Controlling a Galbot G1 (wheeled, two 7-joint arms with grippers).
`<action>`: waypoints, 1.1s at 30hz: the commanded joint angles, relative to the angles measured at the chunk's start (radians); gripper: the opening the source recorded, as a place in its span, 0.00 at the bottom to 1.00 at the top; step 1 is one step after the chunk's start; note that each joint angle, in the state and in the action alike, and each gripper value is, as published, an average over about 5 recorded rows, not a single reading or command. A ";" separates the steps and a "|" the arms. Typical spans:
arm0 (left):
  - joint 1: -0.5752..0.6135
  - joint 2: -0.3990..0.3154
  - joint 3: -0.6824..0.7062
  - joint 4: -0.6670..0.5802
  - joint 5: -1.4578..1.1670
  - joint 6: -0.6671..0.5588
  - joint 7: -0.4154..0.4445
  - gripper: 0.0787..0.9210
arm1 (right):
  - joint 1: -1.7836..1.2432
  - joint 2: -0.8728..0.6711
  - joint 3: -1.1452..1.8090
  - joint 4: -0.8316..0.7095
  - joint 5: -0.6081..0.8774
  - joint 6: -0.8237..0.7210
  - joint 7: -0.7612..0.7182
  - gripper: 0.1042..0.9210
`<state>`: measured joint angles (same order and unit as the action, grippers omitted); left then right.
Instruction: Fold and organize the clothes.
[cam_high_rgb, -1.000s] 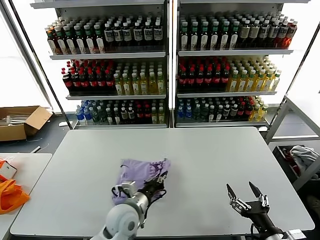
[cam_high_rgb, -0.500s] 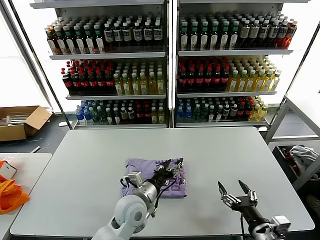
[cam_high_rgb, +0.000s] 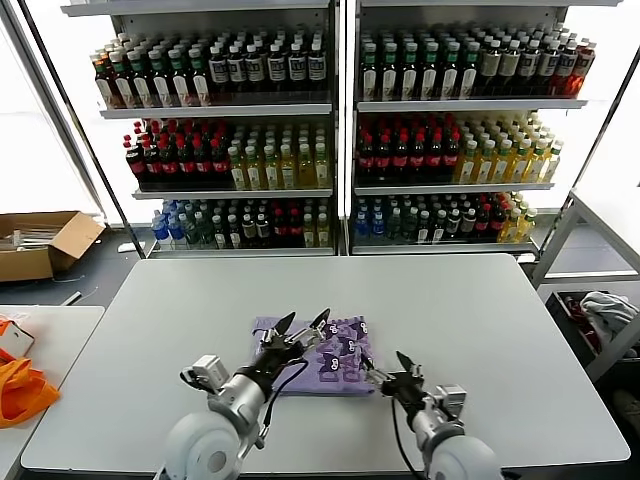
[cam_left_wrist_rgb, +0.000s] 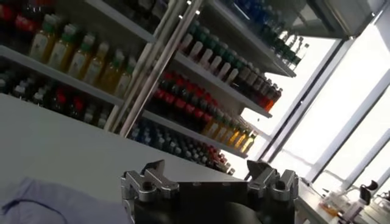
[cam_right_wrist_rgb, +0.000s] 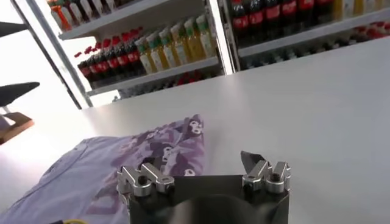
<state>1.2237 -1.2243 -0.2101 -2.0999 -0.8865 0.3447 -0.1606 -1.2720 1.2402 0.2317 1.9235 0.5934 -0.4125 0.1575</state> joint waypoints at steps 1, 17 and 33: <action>0.111 0.028 -0.085 -0.088 0.000 -0.012 0.032 0.88 | 0.148 0.043 -0.169 -0.130 0.000 -0.063 0.089 0.79; 0.078 0.002 -0.072 -0.037 -0.037 -0.032 0.038 0.88 | 0.009 -0.076 0.010 0.023 -0.023 -0.047 -0.053 0.23; 0.075 -0.028 -0.055 -0.020 -0.031 -0.034 0.035 0.88 | -0.128 -0.261 0.257 0.080 -0.261 0.092 -0.160 0.09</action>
<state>1.2935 -1.2445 -0.2696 -2.1200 -0.9151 0.3116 -0.1255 -1.3132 1.0663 0.3420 1.9368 0.4890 -0.4188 0.0446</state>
